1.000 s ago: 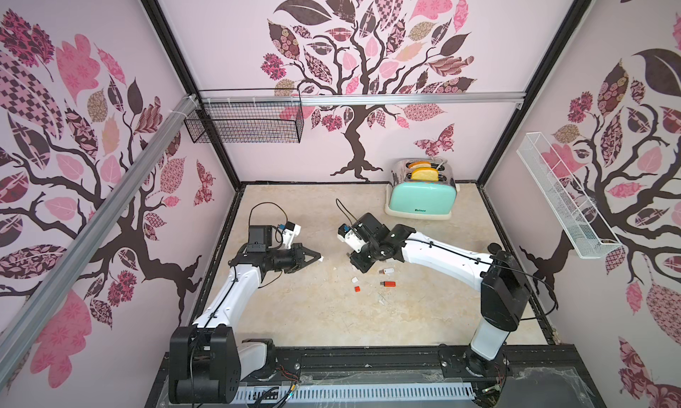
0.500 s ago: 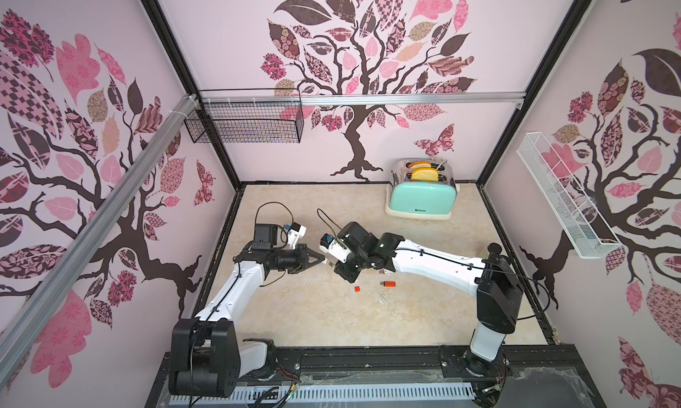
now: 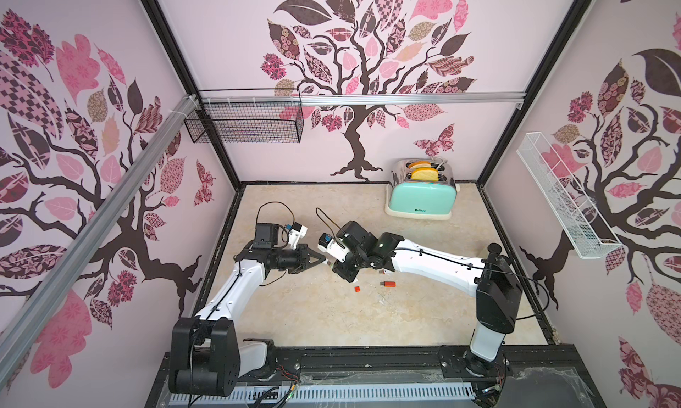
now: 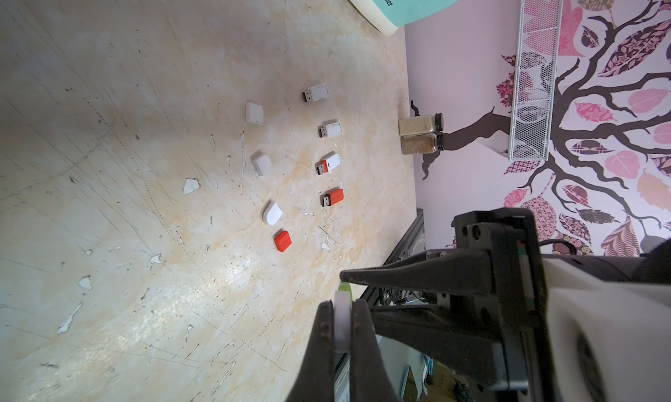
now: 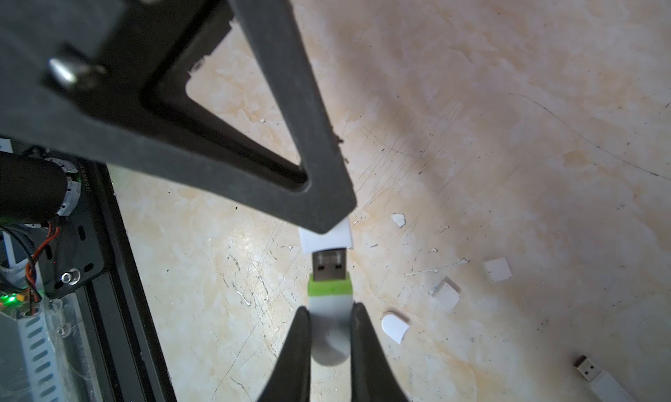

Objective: Close the usb drive cover
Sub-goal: Close the cover of the USB drive.

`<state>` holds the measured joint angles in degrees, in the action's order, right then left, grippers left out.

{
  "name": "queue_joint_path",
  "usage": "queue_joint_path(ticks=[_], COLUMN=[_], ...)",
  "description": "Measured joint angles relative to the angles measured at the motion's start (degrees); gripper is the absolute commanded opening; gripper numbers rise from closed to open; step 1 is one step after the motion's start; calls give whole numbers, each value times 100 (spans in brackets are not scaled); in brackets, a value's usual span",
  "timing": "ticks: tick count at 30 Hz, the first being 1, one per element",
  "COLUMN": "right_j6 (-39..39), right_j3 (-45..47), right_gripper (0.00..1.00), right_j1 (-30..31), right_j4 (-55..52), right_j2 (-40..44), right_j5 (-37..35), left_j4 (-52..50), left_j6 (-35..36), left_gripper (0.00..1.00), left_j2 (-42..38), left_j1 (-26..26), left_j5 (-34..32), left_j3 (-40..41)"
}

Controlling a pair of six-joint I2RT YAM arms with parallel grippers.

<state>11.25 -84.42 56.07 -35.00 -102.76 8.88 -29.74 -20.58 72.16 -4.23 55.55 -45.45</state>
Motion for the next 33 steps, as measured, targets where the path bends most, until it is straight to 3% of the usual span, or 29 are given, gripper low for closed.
queue_joint_path(ticks=[33], right_j6=[55], right_j3=[-149], right_gripper=[7], right_j1=[37], right_j4=[-79], right_j2=[-72], right_j5=[-61], left_j4=[26], left_j6=[26], left_gripper=[0], left_j2=[66], left_j1=[-162], left_j5=[-15], left_j3=[-17])
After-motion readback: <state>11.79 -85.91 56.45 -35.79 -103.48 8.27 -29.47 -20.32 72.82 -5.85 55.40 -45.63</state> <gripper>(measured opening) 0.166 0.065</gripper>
